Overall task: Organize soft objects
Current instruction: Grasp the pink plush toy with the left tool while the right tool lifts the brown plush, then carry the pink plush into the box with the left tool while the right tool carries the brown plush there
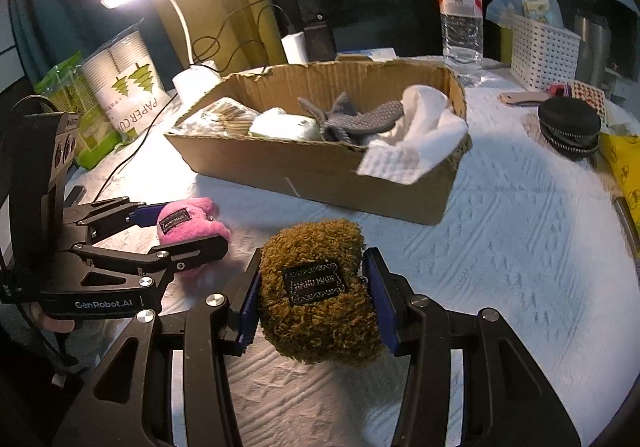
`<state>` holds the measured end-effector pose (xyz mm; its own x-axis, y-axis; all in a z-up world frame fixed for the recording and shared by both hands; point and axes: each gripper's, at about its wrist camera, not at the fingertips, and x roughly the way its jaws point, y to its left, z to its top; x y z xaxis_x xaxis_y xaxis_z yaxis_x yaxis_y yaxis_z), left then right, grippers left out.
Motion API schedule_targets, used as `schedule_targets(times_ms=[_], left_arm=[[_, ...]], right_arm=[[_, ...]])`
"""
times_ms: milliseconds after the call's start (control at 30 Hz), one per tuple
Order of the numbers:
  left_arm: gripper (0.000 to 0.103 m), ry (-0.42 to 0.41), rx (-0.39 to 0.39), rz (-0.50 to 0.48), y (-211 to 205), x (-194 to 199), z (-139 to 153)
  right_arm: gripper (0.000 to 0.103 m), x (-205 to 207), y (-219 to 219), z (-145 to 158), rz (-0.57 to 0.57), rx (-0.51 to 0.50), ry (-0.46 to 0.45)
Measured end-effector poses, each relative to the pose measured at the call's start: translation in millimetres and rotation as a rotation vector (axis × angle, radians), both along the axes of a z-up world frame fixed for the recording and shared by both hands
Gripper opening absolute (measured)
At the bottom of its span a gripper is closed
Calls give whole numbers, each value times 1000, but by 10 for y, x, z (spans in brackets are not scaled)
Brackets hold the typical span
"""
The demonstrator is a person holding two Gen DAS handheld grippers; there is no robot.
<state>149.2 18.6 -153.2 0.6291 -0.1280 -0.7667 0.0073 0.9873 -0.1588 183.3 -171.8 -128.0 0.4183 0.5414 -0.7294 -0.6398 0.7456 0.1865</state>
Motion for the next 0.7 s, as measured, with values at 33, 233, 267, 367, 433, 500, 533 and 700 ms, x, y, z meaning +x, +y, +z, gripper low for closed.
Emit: schedule_targets(times_ms=[33,233,267,367,433,500,533,700], left_arm=[[68,-8,-2,2,8,-17,22],[68,-62,-15,15,100,-141,215],[68,-71,-17,16,113,-161,247],[68,-97,-21,18,146,-209,336],[68,-119,-25,20,175,-219,422],[68,-138,-28,22,205,-229,499],[68,-149,-28,23,214,-211,547],[68,-195,-22,22,248,-189,725]], right_arm=[[50,-28,15,29,3,-1,-7],[50,-121,97,179,16,-7,-43],[50,-133,113,208,17,-7,-51],[50,-165,155,291,24,-8,-71],[50,-168,177,352,27,-7,-85],[50,-172,194,408,30,-7,-98],[50,-168,203,436,30,-6,-105],[50,-143,245,580,31,0,-138]])
